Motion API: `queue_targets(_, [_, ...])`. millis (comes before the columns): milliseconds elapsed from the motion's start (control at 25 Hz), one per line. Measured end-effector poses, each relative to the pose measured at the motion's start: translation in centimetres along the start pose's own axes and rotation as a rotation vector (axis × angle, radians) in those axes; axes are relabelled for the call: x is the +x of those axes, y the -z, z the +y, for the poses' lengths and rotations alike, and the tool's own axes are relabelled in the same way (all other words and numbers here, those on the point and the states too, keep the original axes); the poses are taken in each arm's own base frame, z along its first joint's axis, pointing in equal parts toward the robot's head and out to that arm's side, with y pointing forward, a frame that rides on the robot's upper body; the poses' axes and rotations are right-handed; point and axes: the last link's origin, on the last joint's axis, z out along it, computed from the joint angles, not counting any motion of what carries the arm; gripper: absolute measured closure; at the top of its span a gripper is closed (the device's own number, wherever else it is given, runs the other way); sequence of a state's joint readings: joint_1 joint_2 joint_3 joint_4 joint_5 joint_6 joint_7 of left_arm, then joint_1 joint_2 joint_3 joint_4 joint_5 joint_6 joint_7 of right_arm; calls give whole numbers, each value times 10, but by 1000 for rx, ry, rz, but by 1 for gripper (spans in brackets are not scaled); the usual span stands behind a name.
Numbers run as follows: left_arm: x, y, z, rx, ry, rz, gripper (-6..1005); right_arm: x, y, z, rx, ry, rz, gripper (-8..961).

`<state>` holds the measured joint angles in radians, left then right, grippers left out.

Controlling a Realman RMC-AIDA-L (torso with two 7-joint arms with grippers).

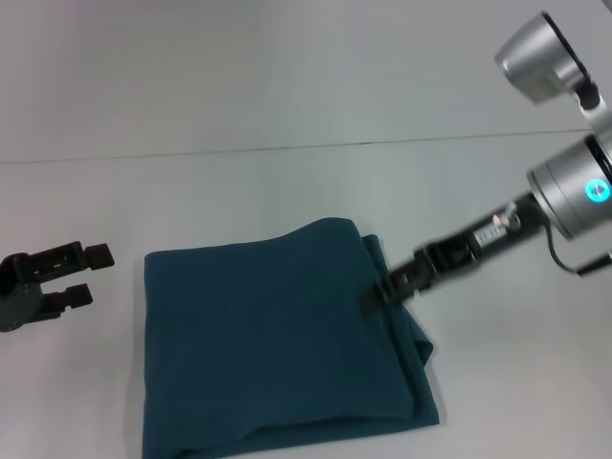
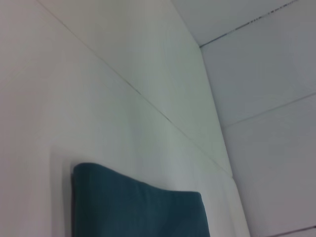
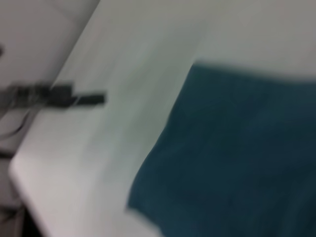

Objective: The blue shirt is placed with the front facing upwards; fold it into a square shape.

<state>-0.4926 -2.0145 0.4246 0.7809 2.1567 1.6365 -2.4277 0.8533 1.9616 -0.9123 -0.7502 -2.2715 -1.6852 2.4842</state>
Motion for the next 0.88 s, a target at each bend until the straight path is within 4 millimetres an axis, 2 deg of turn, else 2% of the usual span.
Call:
queue_targets(280, [-4, -1, 2, -8, 5, -33, 77, 24, -5, -3, -85, -75, 54, 176])
queue_targets(640, [-7, -3, 4, -21, -24, -54, 79, 25, -13, -5, -94, -57, 40, 176])
queue_targets(720, [-11, -5, 11, -67, -126, -88, 79, 25, -14, -5, -95, 19, 21, 176])
queue_targets(880, [-29, -7, 27, -224, -515, -114, 80, 24, -23, -11, -62, 342, -127, 176])
